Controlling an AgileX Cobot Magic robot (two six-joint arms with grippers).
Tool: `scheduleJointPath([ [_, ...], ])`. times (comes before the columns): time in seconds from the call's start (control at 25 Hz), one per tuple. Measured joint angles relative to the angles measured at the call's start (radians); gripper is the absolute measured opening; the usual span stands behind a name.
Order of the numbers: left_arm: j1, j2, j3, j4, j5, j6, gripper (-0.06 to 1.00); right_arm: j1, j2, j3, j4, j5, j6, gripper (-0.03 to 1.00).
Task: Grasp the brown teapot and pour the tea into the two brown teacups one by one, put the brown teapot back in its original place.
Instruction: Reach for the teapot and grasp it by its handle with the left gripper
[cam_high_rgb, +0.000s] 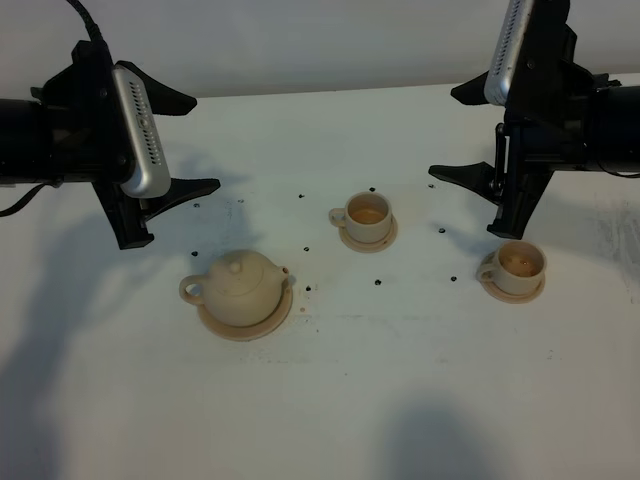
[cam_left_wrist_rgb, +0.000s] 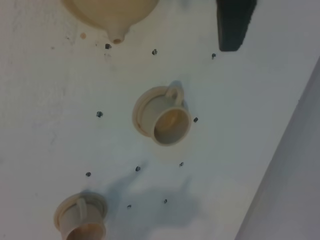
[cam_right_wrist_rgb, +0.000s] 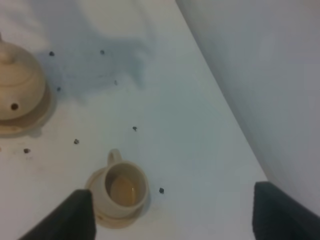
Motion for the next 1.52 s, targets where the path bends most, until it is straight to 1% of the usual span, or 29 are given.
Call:
scheduleJointPath([
  [0.56, 0.000, 0.000, 0.000, 0.000, -0.002, 0.000, 0.68, 0.000, 0.000, 0.000, 0.001, -0.001, 0.000, 0.62],
  [0.72, 0.000, 0.000, 0.000, -0.015, -0.007, -0.021, 0.68, 0.000, 0.000, 0.000, 0.032, -0.021, 0.016, 0.62],
  [0.84, 0.000, -0.001, 0.000, -0.029, -0.036, -0.108, 0.68, 0.000, 0.000, 0.000, 0.078, -0.067, 0.074, 0.62],
  [0.92, 0.000, -0.008, 0.000, -0.025, -0.078, -0.197, 0.68, 0.000, 0.000, 0.000, 0.093, -0.115, 0.140, 0.61],
  [0.96, 0.000, -0.015, 0.000, -0.017, -0.099, -0.249, 0.68, 0.000, 0.000, 0.000, 0.094, -0.144, 0.180, 0.61],
  [1.04, 0.002, -0.039, 0.000, 0.024, -0.145, -0.358, 0.68, 0.000, 0.000, 0.000, 0.086, -0.188, 0.258, 0.60],
  [1.16, 0.022, -0.083, 0.000, 0.139, -0.177, -0.536, 0.67, 0.000, 0.000, 0.000, 0.023, -0.218, 0.374, 0.59],
  [1.24, 0.049, -0.109, 0.000, 0.200, -0.181, -0.650, 0.65, 0.000, 0.000, 0.000, -0.026, -0.222, 0.451, 0.58],
  [1.28, 0.065, -0.119, 0.000, 0.225, -0.182, -0.692, 0.64, 0.000, 0.000, 0.000, -0.045, -0.224, 0.484, 0.58],
  [1.4, 0.110, -0.140, 0.000, 0.261, -0.174, -0.812, 0.61, 0.000, -0.004, 0.000, -0.097, -0.244, 0.594, 0.58],
  [1.52, 0.148, -0.159, 0.000, 0.276, -0.151, -0.889, 0.59, 0.000, -0.041, 0.000, -0.169, -0.256, 0.720, 0.58],
])
